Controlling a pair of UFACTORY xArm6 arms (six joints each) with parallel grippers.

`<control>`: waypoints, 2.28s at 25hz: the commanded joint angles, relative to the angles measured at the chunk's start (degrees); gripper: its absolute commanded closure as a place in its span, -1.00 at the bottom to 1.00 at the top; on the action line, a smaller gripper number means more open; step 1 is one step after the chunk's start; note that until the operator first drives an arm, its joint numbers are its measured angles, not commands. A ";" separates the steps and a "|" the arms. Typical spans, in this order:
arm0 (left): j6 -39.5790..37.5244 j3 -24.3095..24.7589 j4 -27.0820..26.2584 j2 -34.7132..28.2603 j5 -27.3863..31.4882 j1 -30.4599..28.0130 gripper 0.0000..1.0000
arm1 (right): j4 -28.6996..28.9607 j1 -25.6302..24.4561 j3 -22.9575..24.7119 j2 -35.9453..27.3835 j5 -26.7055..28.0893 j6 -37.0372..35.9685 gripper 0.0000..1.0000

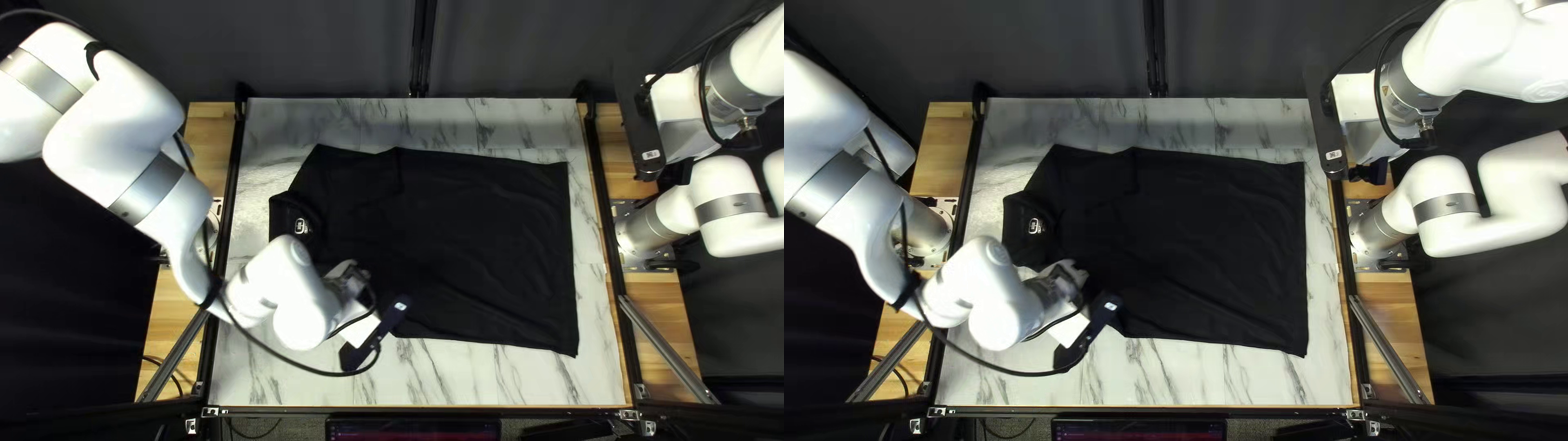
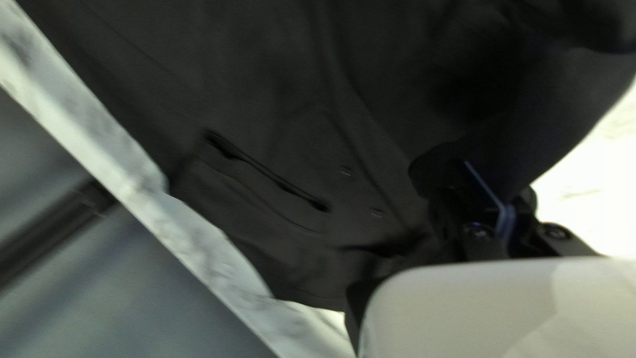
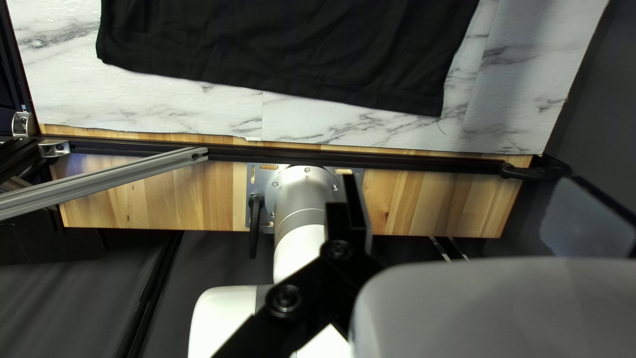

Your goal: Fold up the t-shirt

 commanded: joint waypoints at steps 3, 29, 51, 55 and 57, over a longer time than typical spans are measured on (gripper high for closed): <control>7.71 -5.56 2.92 4.56 -2.71 3.74 1.00 | 0.00 0.00 0.00 0.00 0.00 0.00 -1.00; 14.65 -22.50 5.52 15.72 -0.67 5.15 1.00 | 0.00 0.00 0.00 0.00 0.00 0.00 -1.00; 31.81 -40.77 -1.83 36.12 -10.91 10.95 1.00 | 0.00 0.00 0.00 0.00 0.00 0.00 -1.00; 33.99 -42.74 -3.38 37.34 -10.52 11.07 1.00 | 0.00 0.00 0.00 0.00 0.00 0.00 -1.00; 34.81 -43.33 -3.94 37.46 -10.13 11.32 0.84 | 0.00 0.00 0.00 0.00 0.00 0.00 -1.00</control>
